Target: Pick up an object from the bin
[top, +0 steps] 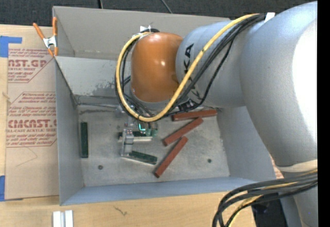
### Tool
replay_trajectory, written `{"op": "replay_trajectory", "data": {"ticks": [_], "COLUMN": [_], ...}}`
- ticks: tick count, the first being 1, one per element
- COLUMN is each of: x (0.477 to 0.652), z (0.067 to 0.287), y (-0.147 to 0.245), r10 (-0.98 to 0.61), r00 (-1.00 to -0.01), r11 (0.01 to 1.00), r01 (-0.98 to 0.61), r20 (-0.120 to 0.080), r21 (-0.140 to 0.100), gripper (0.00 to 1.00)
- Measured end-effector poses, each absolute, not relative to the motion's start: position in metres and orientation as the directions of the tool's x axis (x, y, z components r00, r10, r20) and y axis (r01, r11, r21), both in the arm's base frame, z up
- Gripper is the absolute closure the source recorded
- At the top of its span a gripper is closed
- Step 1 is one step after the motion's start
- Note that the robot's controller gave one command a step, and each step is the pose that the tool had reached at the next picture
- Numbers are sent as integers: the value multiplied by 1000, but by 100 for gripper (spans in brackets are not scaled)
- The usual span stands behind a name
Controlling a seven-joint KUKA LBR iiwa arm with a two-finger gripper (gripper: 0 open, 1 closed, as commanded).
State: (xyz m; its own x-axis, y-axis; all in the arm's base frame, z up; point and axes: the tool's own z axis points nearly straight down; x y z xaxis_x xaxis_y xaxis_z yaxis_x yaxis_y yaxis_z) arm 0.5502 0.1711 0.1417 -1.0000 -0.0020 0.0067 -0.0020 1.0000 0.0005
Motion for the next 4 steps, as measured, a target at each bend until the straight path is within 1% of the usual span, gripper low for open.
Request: {"op": "replay_trajectory", "data": {"ticks": [1, 2, 3, 4], "x": [552, 546, 556, 556], "z": [146, 104, 77, 77], "y": [171, 116, 167, 167], "r10": [-1, -11, 231, 231], "r00": [-1000, -1000, -973, -973], "r11": [1000, 1000, 973, 973], "r01": [-1, -11, 231, 231], "r20": [0, -5, -5, -4], "r21": [2, 2, 4, 4], "gripper": [0, 0, 100, 100]}}
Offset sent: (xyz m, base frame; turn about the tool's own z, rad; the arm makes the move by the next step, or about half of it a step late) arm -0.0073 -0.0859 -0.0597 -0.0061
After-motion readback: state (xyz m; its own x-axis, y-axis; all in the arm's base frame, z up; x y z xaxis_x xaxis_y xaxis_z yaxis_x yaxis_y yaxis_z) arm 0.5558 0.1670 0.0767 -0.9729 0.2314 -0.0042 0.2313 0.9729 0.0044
